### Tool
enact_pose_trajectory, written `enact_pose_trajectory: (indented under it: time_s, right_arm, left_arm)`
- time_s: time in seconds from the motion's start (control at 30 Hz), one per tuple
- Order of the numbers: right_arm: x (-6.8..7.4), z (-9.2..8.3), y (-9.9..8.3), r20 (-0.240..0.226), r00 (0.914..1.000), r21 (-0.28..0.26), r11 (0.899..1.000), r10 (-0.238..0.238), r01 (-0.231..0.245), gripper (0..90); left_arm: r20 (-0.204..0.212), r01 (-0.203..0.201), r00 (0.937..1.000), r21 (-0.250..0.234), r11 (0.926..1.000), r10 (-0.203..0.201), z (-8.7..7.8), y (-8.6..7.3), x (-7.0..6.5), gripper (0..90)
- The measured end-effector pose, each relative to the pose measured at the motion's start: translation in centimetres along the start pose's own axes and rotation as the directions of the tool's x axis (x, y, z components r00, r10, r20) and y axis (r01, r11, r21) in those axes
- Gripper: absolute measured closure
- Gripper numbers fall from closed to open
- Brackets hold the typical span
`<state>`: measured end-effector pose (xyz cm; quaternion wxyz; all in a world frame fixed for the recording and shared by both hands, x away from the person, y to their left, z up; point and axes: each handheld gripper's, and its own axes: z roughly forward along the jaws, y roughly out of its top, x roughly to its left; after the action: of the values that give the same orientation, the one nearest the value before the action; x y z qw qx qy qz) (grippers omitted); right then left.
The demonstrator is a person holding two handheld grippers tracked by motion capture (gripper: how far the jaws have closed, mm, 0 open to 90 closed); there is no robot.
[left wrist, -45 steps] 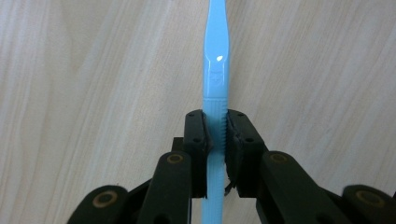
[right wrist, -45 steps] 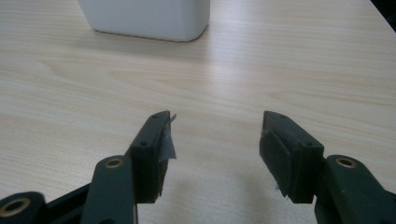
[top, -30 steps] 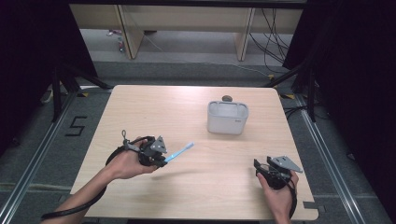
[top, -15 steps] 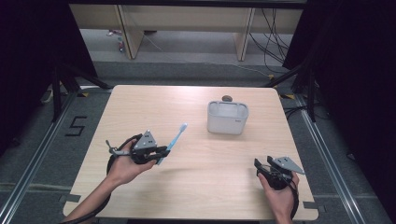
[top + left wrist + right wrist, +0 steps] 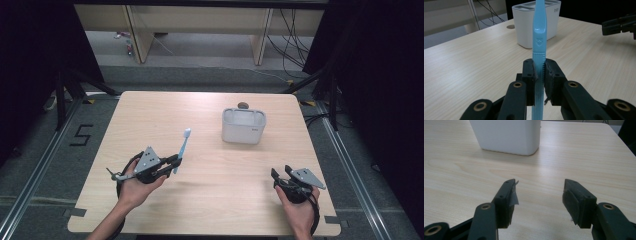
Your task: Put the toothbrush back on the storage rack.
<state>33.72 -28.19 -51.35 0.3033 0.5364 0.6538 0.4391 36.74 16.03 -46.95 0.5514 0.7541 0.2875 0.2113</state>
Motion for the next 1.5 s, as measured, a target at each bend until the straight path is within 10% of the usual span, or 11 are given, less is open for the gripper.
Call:
enact_pose_trajectory:
  time_s: [0.4,0.77,1.17,1.5]
  right_arm:
    - [0.3,-0.4,0.5,0.005,0.9971,-0.05,0.996,-0.077,0.077,46.8]
    - [3.4,-0.4,2.2,-0.106,0.9911,-0.089,0.993,-0.081,0.071,49.2]
    - [7.9,0.1,4.8,-0.309,0.9483,-0.134,0.99,-0.071,0.03,55.9]
    - [13.0,1.0,7.3,-0.457,0.8833,-0.188,0.982,-0.102,0.016,63.2]
  left_arm:
    - [-0.025,0.02,0.9994,-0.1,0.9948,-0.023,-0.1,-0.9,0.0,78.8]
    - [0.025,0.045,0.9988,-0.149,0.9879,-0.042,0.7,-1.2,-0.3,78.8]
    - [0.053,0.033,0.9983,-0.143,0.9891,-0.025,1.9,-0.6,-1.4,78.7]
    - [0.082,0.015,0.9966,-0.11,0.9938,-0.006,3.5,0.1,-2.9,78.8]
